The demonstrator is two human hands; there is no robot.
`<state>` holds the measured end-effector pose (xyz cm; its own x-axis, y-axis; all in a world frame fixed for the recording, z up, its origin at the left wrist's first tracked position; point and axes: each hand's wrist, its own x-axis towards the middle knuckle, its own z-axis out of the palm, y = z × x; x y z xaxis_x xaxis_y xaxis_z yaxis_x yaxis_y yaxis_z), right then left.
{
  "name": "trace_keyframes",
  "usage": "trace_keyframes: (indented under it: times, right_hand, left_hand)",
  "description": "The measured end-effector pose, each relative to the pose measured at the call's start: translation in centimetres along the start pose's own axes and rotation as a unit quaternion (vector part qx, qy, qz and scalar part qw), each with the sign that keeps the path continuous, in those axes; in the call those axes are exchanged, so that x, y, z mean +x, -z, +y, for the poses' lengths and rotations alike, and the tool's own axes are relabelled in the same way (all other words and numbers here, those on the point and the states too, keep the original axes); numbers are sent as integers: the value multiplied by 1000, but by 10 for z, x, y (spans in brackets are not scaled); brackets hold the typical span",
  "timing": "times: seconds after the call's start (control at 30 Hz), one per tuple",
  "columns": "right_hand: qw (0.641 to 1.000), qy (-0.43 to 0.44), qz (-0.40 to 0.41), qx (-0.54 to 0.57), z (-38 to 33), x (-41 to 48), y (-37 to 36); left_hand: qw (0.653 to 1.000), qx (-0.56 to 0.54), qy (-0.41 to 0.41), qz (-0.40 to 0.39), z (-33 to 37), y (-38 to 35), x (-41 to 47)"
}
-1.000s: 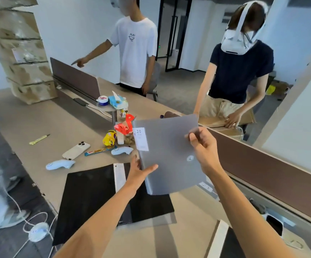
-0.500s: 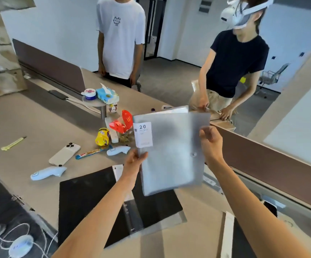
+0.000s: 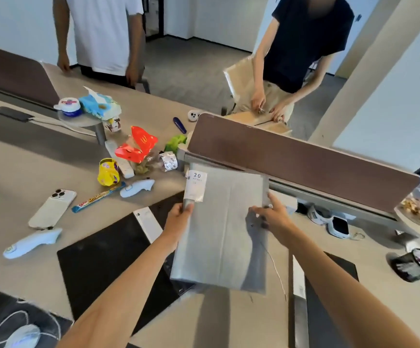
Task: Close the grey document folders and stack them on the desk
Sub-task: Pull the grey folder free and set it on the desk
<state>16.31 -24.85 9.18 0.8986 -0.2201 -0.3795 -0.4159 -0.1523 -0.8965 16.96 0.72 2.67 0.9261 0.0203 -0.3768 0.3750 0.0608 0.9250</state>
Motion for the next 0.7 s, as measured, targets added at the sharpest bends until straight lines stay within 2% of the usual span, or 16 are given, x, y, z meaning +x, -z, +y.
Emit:
trace_keyframes:
  times: [0.13,0.23,0.33,0.5,0.63,0.7]
  right_hand:
    - [995,-93,-39,-23,66,-18,26]
    - [986,-159,-49,-8,100,-31,40]
    - [983,-172,-61,14,118,-31,61]
    - [963,-226,-148,-15,146,-41,82]
    - [948,-215,-228,-54,163,-41,96]
    - [945,-211,-246,-37,168,-40,106]
  left_hand:
    - [996,78,33,-20,-37,-22,-5]
    - [989,144,27,-31,-65,-38,-17]
    - [979,200,8,-38,-90,-55,-24]
    - [967,250,36,22,-121,-67,-40]
    - [959,270,29,80,-137,-69,-42]
    - [928,352,14,121,-132,-79,-50]
